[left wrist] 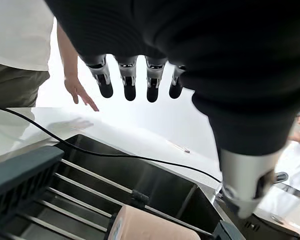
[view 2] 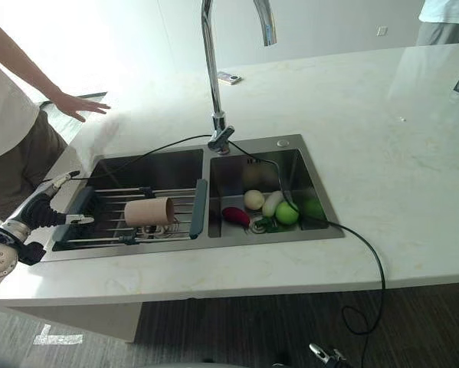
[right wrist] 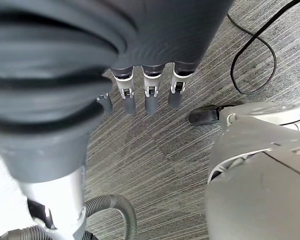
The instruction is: Place the dishes in the dishwasher.
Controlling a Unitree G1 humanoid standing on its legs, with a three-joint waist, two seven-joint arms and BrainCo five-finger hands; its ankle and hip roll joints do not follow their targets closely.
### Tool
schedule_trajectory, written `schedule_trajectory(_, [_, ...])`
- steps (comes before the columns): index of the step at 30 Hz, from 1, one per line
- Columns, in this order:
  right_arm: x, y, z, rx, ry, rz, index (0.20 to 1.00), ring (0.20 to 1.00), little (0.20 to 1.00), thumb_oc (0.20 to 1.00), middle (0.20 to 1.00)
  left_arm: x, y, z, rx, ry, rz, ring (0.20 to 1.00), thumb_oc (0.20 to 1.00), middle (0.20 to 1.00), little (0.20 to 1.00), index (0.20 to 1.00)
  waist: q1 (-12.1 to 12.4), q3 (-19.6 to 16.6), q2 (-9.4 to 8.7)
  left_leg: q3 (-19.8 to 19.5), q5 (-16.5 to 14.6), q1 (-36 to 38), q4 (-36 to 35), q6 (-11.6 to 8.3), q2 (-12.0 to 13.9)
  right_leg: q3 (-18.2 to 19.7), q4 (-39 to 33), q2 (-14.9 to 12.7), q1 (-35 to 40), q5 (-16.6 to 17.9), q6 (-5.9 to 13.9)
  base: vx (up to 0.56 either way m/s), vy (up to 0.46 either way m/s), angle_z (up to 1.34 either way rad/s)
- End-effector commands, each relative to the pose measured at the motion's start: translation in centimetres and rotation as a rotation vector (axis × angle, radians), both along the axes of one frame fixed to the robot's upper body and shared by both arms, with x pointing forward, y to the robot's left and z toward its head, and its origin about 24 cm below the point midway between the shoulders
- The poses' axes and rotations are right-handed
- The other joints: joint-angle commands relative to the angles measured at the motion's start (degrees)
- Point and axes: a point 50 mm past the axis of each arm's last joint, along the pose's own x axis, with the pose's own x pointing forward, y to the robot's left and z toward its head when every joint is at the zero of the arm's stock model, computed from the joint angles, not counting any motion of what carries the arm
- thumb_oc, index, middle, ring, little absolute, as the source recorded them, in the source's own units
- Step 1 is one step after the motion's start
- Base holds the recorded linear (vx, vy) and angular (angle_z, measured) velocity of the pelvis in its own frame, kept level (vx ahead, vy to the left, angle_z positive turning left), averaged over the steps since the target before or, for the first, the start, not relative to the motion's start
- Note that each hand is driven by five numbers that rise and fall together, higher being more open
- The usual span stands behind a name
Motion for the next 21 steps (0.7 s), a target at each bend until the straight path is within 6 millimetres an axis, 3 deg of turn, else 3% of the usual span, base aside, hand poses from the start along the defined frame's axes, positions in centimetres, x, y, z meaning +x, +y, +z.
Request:
schedule_trajectory(1, [2.9, -0.7, 0.8, -0.017, -0.068, 0.019, 1.000, 1.000, 1.000, 1.000, 1.000, 2.1, 0.8, 5.2, 0.102, -0.103, -0.004, 1.000, 1.000, 1.000, 1.000, 1.000, -1.80, 2.80, -0.42, 0.57, -2.99, 0.25, 0.66, 1.37, -3.32, 1.87, 3.73, 1.03, 1.22, -5.89, 3.00, 0.06, 0.058, -0.03])
schedule_trajectory(4, [2.8, -1.8, 1.2, -0.044, -0.062, 0.005, 1.000, 1.000, 1.000, 1.000, 1.000, 2.8, 0.3, 6.1, 0.145, -0.076, -0.054, 1.000, 1.000, 1.000, 1.000, 1.000, -2.70, 4.14, -0.13, 0.64, -2.68, -1.35, 0.65, 1.43, -3.51, 3.17, 3.87, 0.98, -0.91, -5.10, 3.26, 0.04, 0.070, -0.06])
schedule_trajectory(8, [4.1, -2.9, 2.0, -0.060, -0.107, 0.002, 1.000, 1.000, 1.000, 1.000, 1.000, 4.4, -0.8, 7.8, 0.176, -0.100, -0.091, 1.000, 1.000, 1.000, 1.000, 1.000, -4.26, 8.19, 0.15, 0.32, -1.78, -4.72, 0.84, 1.79, -4.19, 5.50, 4.44, 0.98, -5.01, -3.62, 3.49, -0.09, 0.033, -0.14])
schedule_trajectory(21, [7.4, -3.5, 3.6, -0.069, -0.228, -0.009, 1.000, 1.000, 1.000, 1.000, 1.000, 6.1, -2.9, 8.8, 0.221, -0.017, -0.175, 1.000, 1.000, 1.000, 1.000, 1.000, -5.27, 13.84, 0.25, 0.61, -0.36, -9.31, 1.42, 2.02, -4.86, 6.41, 5.78, 0.15, -9.93, -1.91, 4.00, -0.05, 0.008, -0.02])
